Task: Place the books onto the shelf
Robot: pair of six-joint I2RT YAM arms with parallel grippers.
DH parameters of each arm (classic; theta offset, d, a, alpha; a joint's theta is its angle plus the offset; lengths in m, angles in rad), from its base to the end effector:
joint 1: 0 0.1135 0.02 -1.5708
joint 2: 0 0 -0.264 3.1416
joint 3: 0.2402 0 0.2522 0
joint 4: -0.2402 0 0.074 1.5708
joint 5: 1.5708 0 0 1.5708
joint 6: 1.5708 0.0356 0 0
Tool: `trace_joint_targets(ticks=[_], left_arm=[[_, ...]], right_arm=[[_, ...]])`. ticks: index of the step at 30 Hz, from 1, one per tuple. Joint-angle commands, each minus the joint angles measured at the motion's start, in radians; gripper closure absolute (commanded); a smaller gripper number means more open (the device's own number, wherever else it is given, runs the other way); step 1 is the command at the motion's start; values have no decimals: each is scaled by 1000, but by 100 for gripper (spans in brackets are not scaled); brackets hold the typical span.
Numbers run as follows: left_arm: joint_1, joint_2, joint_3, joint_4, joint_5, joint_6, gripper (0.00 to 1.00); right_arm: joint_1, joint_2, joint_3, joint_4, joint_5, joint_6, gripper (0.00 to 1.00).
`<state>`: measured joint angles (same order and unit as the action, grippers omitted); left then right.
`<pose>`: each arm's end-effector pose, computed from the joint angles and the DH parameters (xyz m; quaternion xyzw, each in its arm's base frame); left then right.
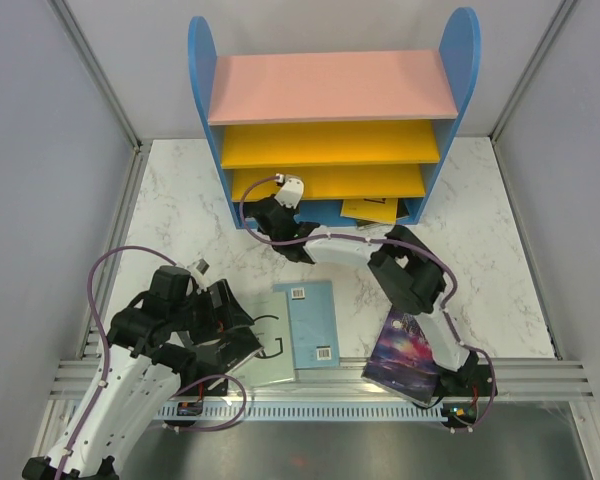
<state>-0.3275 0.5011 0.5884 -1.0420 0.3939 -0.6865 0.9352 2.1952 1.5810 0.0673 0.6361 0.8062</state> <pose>0.0799 -0.0416 0.2342 -0.1085 0.9301 -0.3074 0.1694 0.3119 0.3872 0.1822 0.0995 0.8362 0.1802 0.5083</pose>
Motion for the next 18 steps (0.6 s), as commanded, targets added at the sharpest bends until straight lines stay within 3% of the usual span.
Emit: trace_joint_targets(ticks=[1, 3, 7, 8, 9, 12, 13, 18], left_arm=[[-1, 1, 34, 14, -30, -30, 0], [-1, 10, 50, 13, -47, -27, 0], [-2, 39, 93, 11, -79, -28, 0], [-1, 46, 96, 11, -89, -36, 0], [-1, 68, 96, 14, -111, -38, 0], [-1, 128, 87, 43, -130, -47, 0], [-2, 155, 79, 52, -141, -48, 0], [5, 342, 79, 69, -158, -65, 1]], right_arm=[[37, -224, -68, 36, -12, -35, 100], [54, -341, -108, -50, 3, -27, 100], [67, -558, -249, -259, 7, 8, 88], [67, -599, -277, -326, -2, 17, 75], [63, -671, -304, -349, -66, 14, 35], [34, -730, -387, -430, -246, 17, 2], [18, -730, -436, -442, -409, 25, 2], [-3, -721, -639, -336, -754, 71, 2]])
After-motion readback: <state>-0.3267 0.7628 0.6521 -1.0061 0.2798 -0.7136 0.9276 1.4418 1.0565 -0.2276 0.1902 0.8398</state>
